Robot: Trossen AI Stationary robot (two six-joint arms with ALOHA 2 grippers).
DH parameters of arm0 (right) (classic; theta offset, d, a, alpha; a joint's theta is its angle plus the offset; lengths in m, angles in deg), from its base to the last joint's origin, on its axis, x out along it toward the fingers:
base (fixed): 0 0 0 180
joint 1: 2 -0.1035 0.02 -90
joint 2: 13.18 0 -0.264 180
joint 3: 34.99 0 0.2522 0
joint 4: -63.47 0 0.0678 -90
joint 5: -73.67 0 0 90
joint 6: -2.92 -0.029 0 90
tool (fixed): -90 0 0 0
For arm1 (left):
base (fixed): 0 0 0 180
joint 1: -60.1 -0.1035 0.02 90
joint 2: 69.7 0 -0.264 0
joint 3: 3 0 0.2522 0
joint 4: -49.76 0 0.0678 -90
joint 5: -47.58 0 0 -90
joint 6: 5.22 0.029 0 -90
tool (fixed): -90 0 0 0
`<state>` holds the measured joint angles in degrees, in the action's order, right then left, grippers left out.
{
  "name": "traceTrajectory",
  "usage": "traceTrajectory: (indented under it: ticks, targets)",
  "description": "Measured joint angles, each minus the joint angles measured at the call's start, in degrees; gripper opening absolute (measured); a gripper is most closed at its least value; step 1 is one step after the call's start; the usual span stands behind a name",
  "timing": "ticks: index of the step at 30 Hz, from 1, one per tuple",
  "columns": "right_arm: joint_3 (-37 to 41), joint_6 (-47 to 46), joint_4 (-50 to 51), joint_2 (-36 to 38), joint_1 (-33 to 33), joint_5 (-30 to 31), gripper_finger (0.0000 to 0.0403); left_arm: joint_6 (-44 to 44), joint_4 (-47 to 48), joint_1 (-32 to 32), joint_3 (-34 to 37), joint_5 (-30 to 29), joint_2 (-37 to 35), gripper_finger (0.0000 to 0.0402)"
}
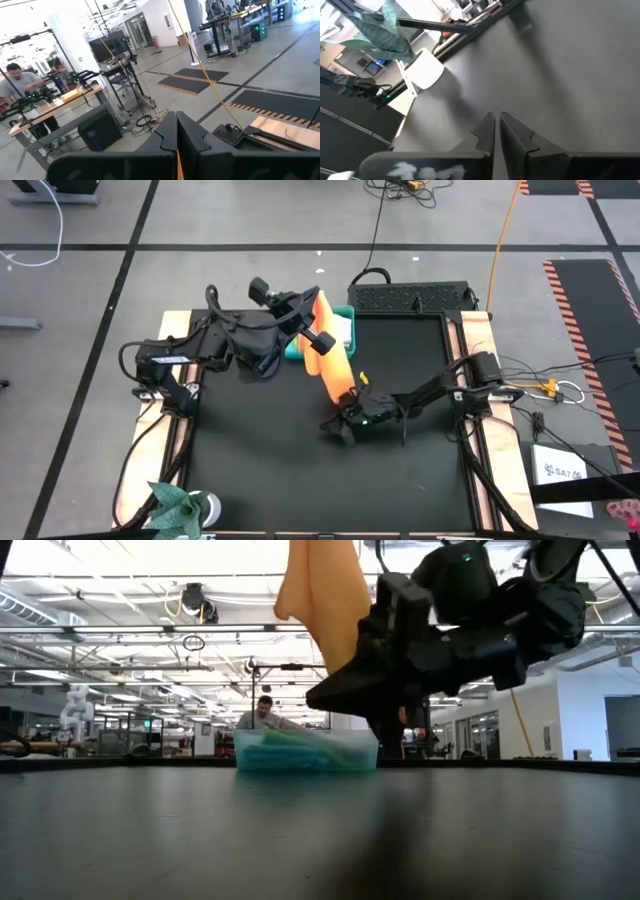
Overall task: Fold microfiber towels
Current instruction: Fold the orange microfiber towel
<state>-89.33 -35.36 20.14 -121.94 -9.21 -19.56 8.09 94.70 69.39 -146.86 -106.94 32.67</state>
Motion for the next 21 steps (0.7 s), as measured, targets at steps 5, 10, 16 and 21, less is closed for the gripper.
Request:
traceTrajectory:
  ticks: [5,10,16,21]
  targets:
    - [0.25,2.36,1.48,1.66,1.09,0.37,0.001,-0.54,1.67,0.44,-0.02,-0.07,0.0,0.0]
    - [1.29,7.7,11.16,8.57,2.79,7.37,0.0002,-2.03,3.26,0.56,-0.02,-0.09,0.0,0.0]
    - [1.44,13.5,24.57,15.61,5.03,12.53,0.0004,-6.01,4.37,0.56,-0.02,-0.09,0.0,0.0]
    - [1.46,15.7,27.51,18.73,6.84,13.93,0.0004,-9.29,8.03,0.54,-0.04,-0.04,0.0,0.0]
